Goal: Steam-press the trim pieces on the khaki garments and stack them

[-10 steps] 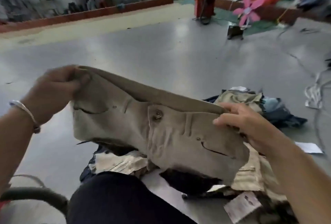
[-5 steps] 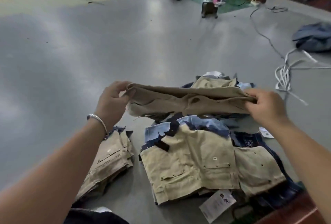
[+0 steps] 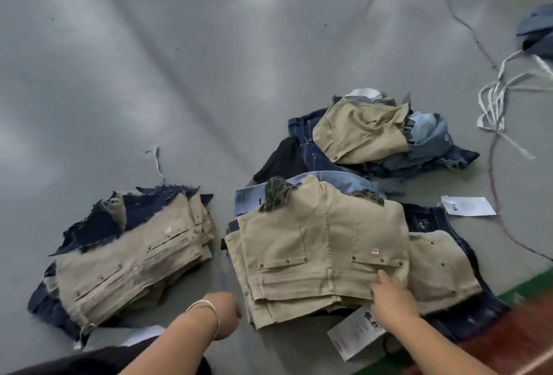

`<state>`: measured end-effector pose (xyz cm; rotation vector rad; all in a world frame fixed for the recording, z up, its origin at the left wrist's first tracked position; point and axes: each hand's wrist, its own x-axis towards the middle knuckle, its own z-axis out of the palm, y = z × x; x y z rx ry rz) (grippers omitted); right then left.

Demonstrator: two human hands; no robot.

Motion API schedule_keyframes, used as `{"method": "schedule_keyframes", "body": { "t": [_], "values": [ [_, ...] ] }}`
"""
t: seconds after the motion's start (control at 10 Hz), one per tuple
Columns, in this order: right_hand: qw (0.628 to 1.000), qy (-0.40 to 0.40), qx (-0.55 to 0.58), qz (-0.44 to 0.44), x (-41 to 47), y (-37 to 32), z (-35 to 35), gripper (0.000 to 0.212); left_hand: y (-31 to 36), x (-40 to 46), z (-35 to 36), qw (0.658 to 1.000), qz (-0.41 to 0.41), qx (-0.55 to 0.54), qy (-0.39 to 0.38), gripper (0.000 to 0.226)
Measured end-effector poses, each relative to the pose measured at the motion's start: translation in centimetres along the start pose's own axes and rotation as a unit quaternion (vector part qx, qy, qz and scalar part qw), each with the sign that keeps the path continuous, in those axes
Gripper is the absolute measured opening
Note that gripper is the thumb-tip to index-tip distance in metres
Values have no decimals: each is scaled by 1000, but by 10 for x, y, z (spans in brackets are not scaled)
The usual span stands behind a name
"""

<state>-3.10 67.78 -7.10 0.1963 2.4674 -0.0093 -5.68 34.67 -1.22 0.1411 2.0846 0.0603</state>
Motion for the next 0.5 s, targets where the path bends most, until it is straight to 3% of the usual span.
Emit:
{"method": "schedule_keyframes", "body": {
  "t": [0.2,0.3,0.4,0.5],
  "values": [
    [994,105,12,-6,3,-31,0,54,-4,9,-4,997,-11,-68,42,32],
    [998,33,-1,-58,5,-38,12,67,2,3,-11,982,11,-163,93,27],
    [997,-41,10,-61,3,-43,16,65,5,-6,-20,923,33,-357,139,20],
    [994,-46,81,-56,1,-50,8,46,3,-26,-44,842,46,-503,188,19]
  ]
}}
